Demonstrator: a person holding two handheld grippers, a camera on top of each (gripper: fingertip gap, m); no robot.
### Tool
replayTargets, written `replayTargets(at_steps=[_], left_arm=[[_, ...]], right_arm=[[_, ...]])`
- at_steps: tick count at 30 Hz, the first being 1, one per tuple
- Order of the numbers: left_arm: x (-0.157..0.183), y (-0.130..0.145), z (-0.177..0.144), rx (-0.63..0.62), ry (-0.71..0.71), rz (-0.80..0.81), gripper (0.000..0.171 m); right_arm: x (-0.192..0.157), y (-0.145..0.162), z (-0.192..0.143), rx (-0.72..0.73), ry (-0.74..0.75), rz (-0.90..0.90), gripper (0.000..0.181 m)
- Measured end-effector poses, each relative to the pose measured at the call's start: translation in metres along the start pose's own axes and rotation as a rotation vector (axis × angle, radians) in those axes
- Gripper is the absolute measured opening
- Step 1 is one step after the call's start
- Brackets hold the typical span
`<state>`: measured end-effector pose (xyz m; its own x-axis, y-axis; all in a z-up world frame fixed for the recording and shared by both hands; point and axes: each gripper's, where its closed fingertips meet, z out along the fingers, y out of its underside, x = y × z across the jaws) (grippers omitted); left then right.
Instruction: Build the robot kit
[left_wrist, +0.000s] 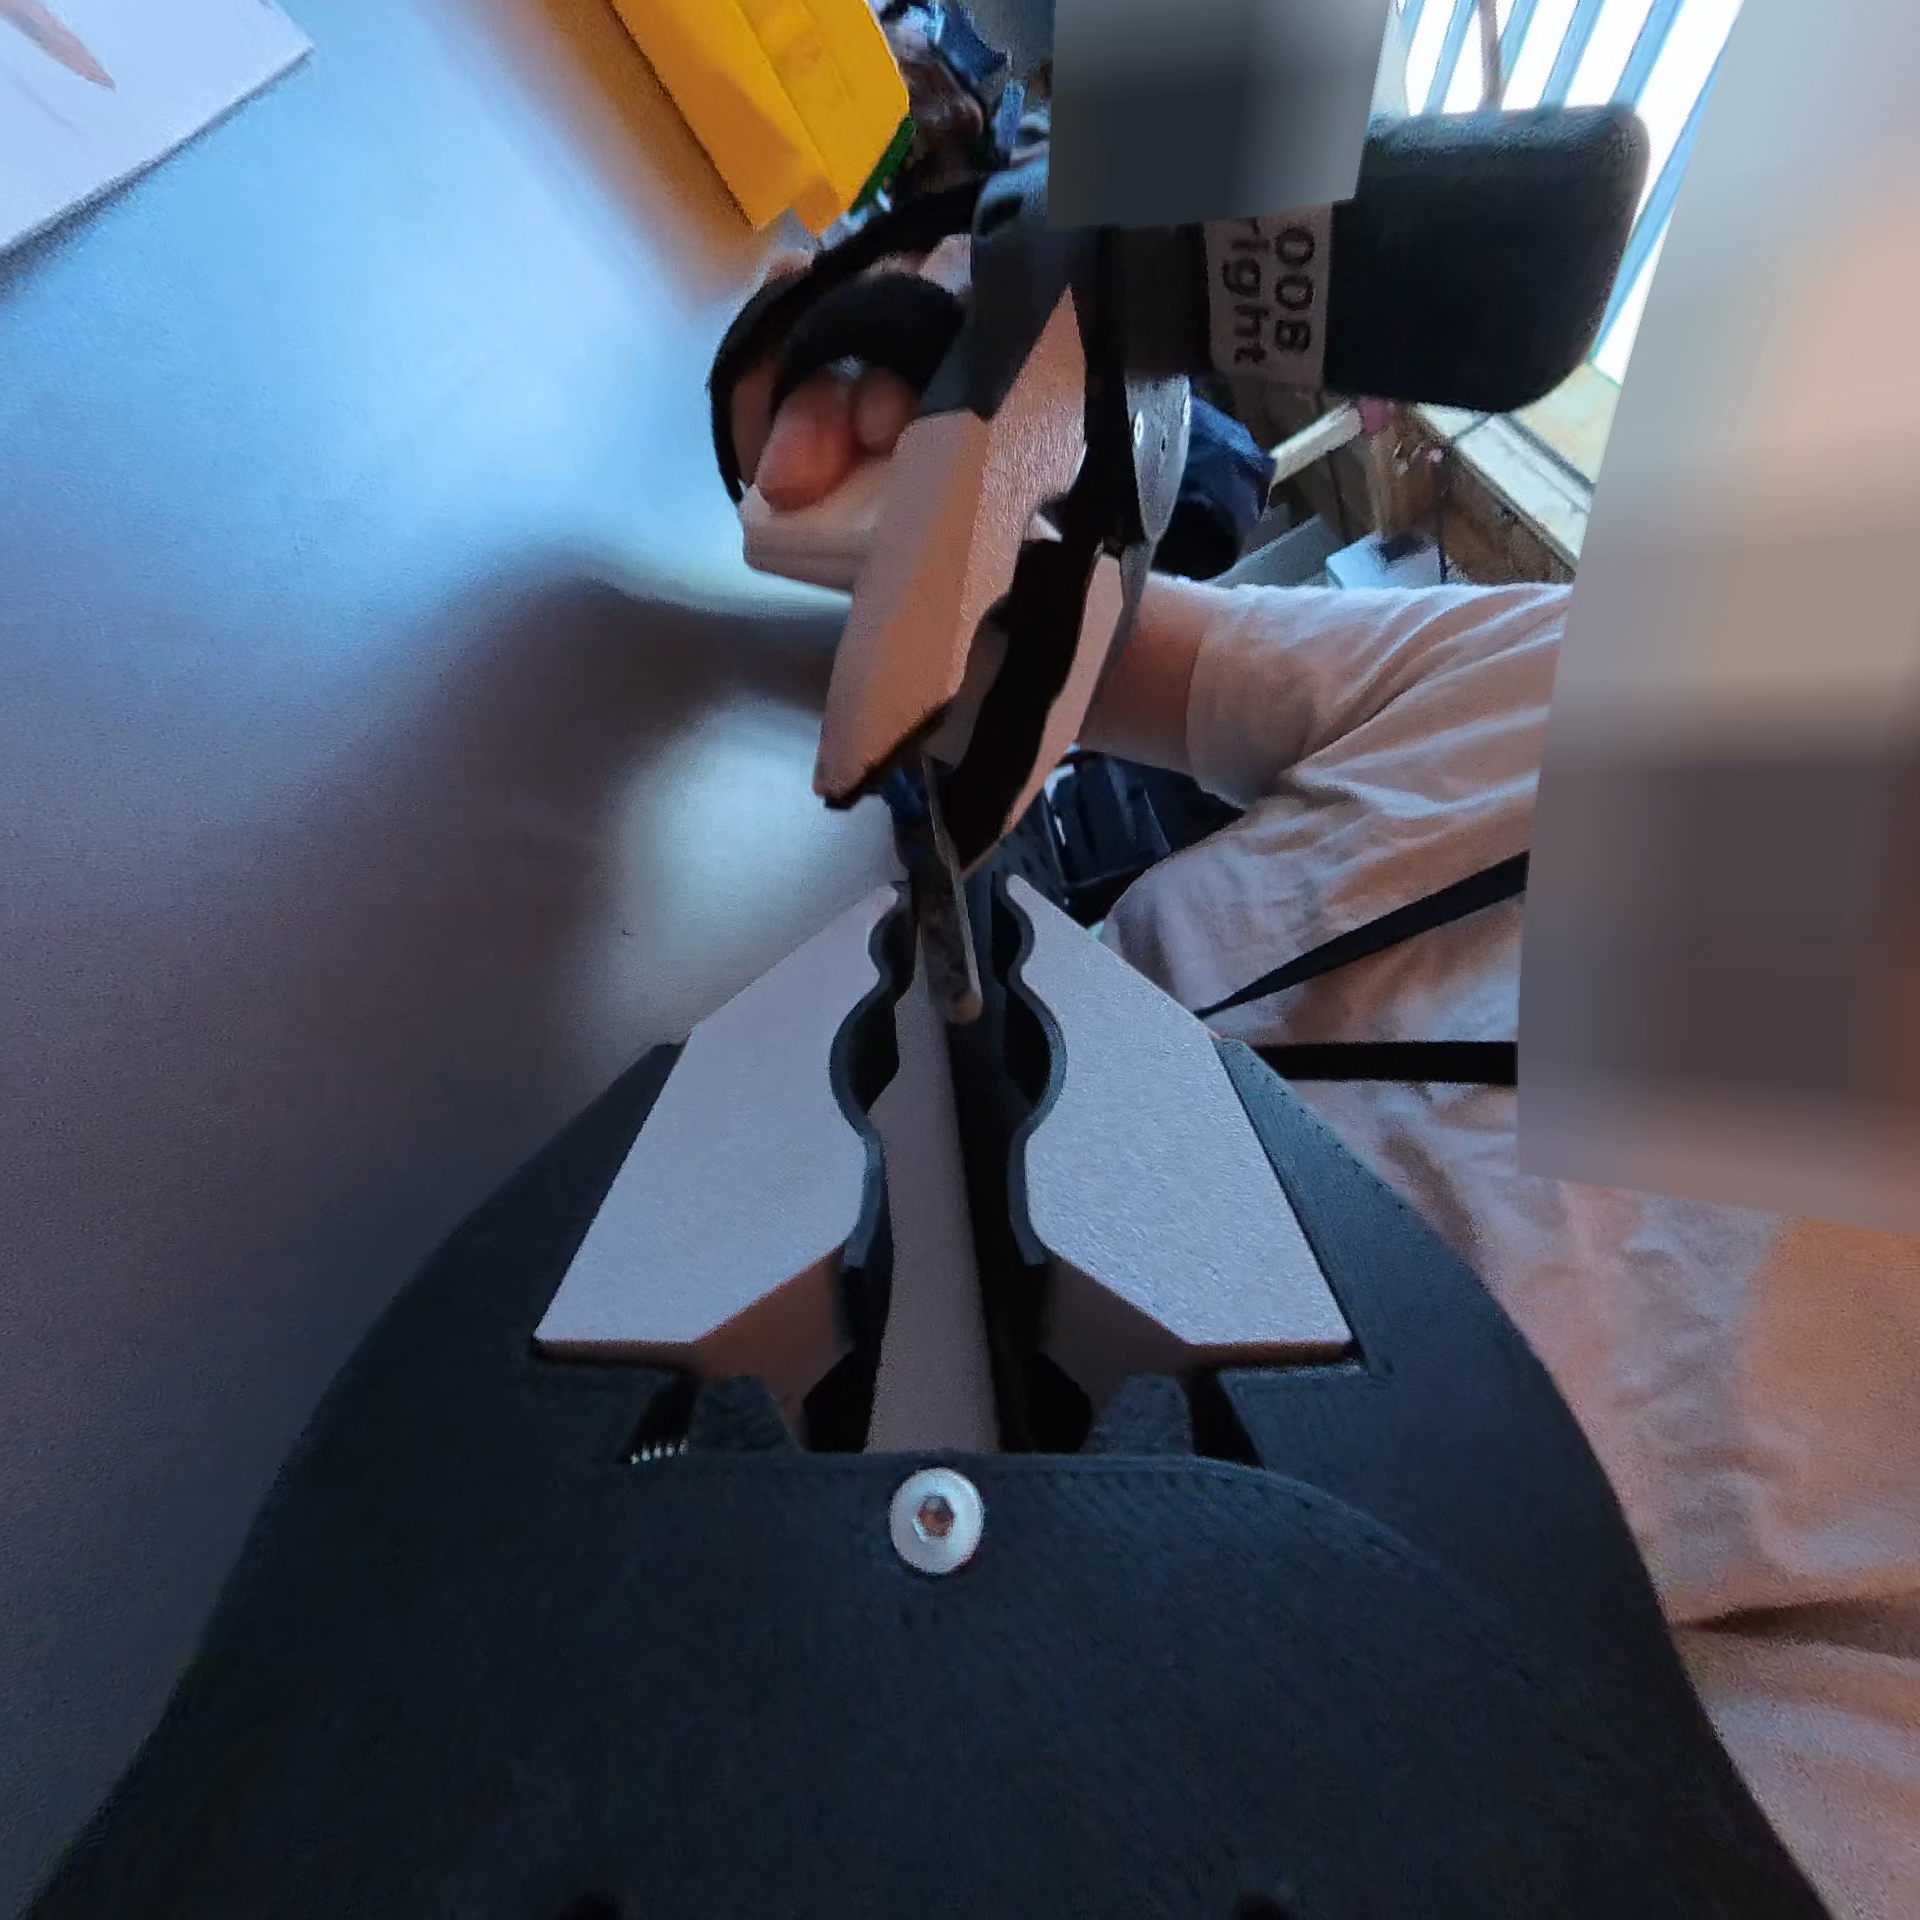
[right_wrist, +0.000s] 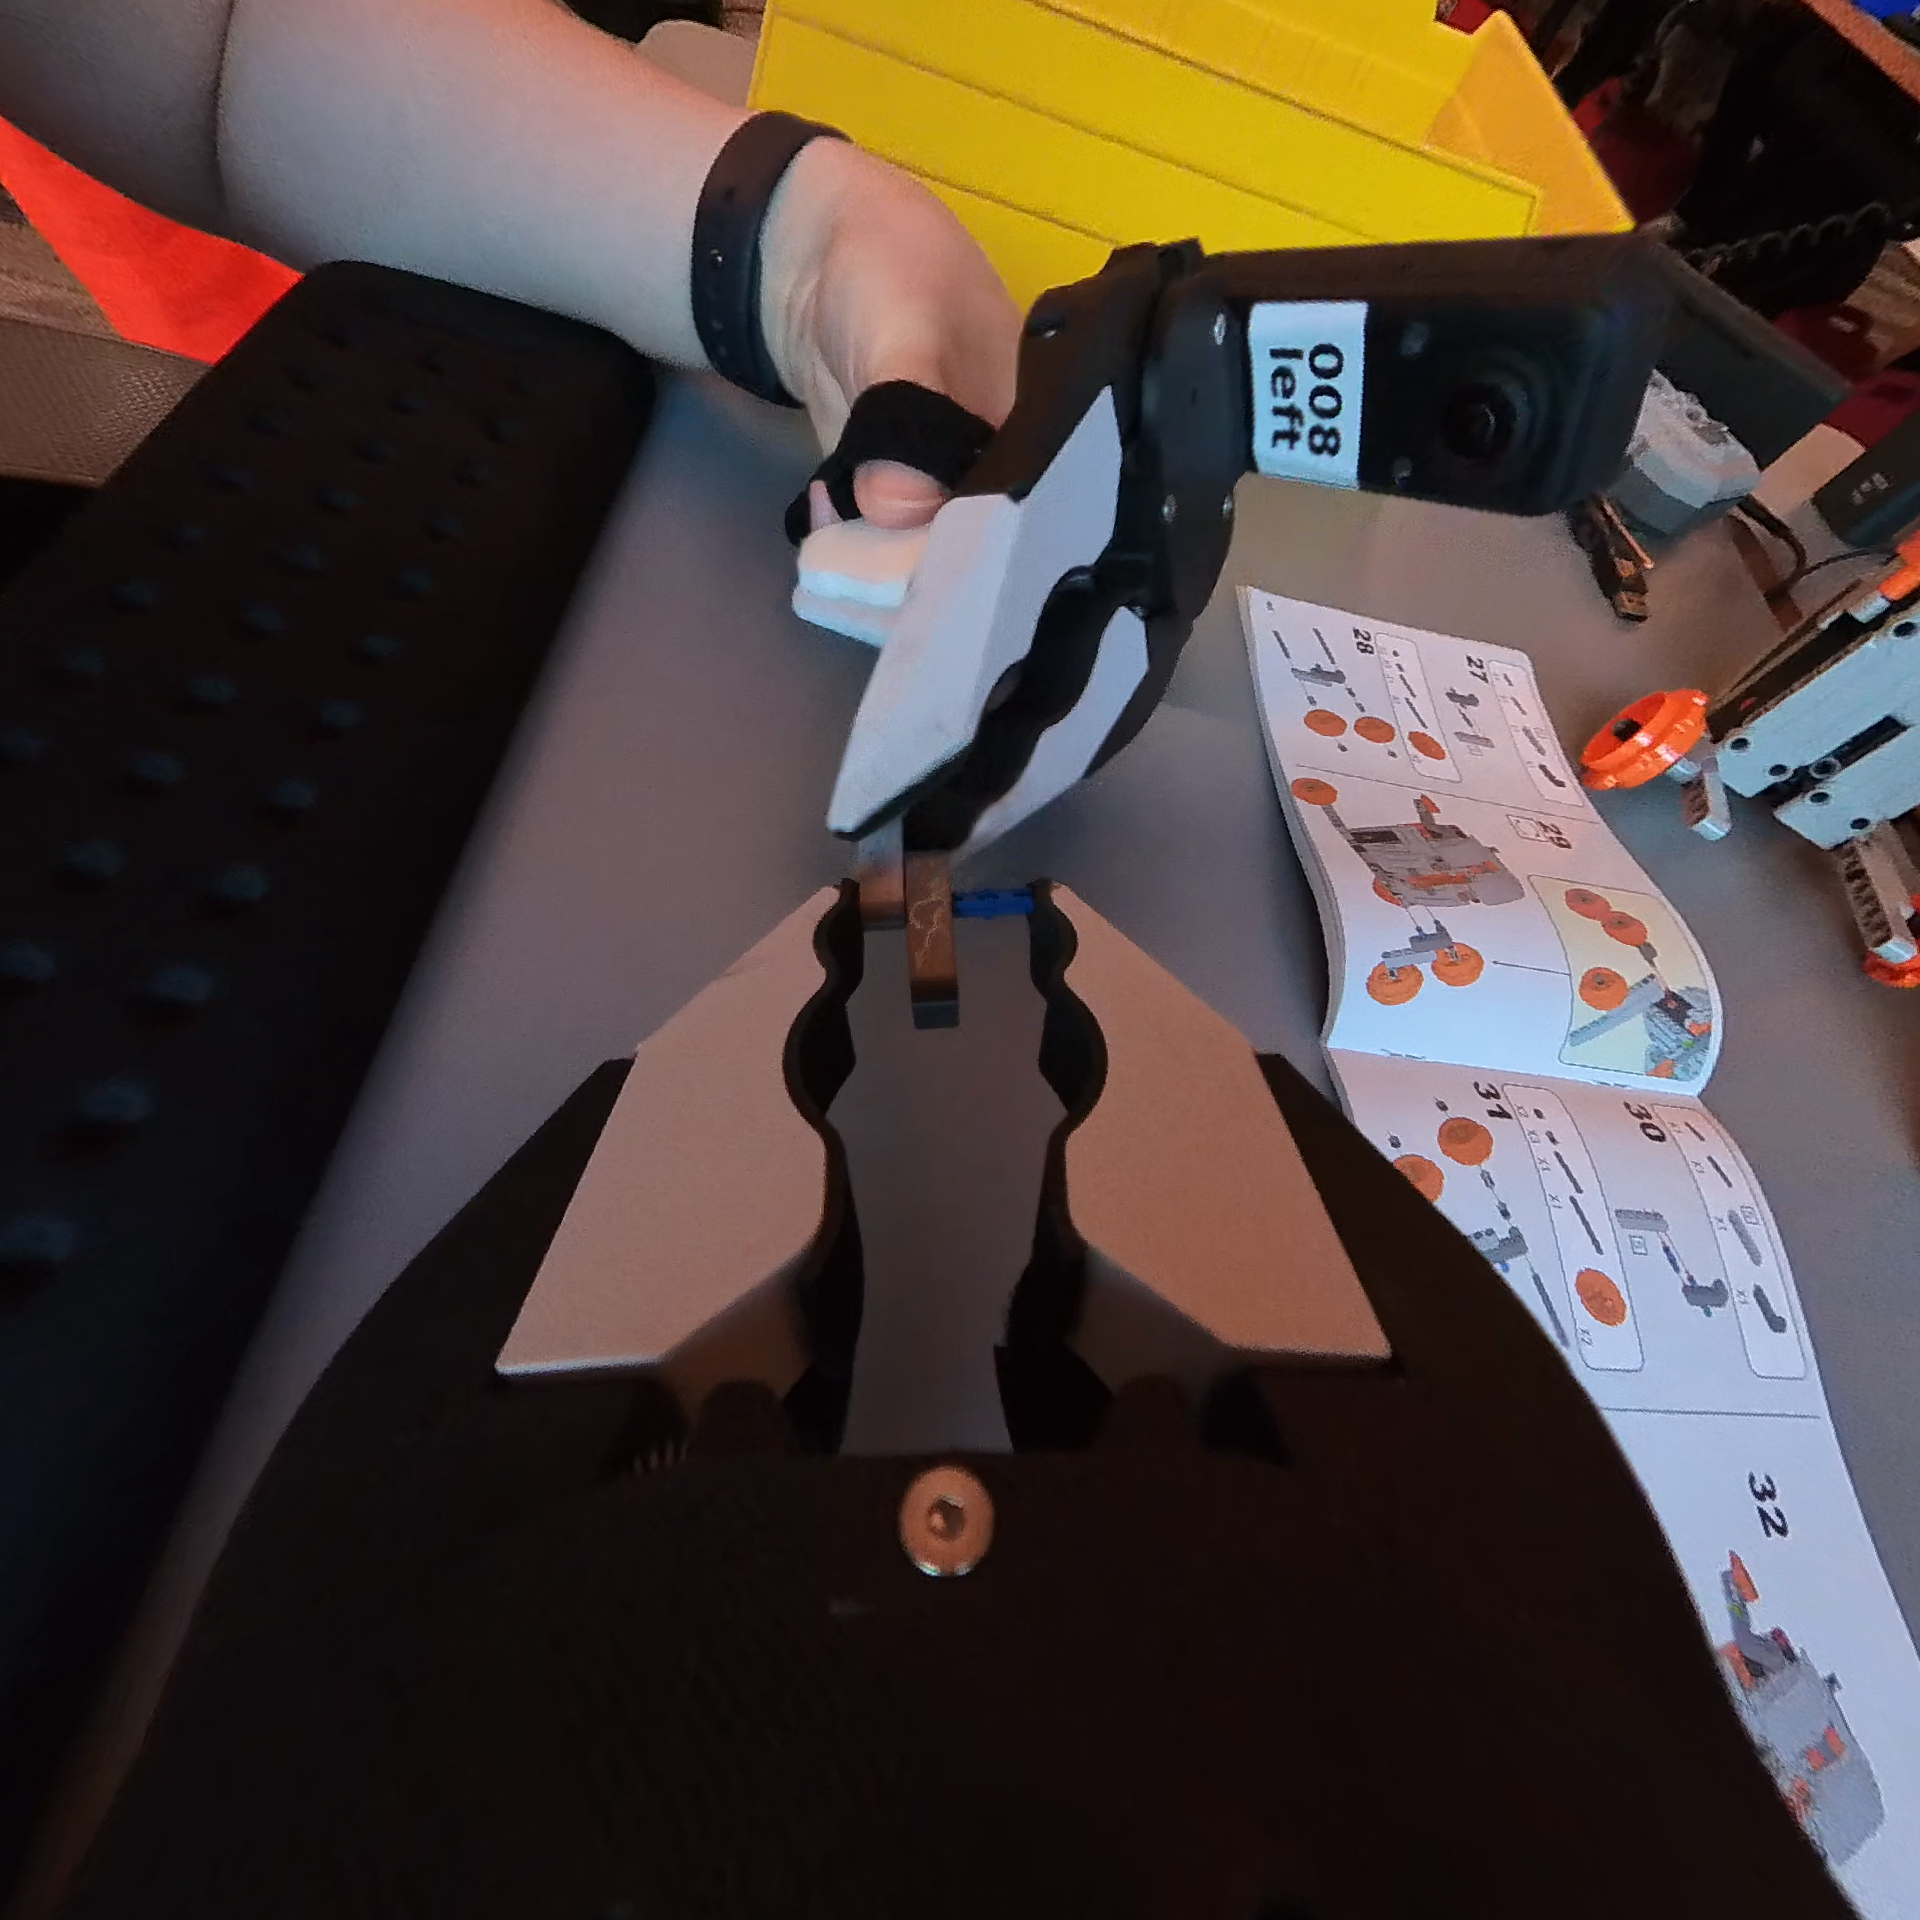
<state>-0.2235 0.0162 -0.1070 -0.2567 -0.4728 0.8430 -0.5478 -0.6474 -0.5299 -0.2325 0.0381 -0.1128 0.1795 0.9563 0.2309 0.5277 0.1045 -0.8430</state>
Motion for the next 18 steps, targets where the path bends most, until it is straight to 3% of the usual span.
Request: replayTargets(at_steps=[5, 8, 18], left_arm=[[-0.006, 0.001, -0.001, 0.005, -0.006, -0.073, 0.005], [-0.002, -0.010, -0.006, 0.080, 0.050, -0.118, 0.004], [0.003, -0.016, -0.011, 0.119, 0.128, -0.191, 0.004]], right_arm=[[0.006, 0.001, -0.001, -0.009, 0.054, -0.031, 0.031], [0.018, -0.004, -0.009, 0.025, 0.125, -0.023, 0.032], [0.016, -0.008, -0.019, 0.104, 0.035, 0.091, 0.017]])
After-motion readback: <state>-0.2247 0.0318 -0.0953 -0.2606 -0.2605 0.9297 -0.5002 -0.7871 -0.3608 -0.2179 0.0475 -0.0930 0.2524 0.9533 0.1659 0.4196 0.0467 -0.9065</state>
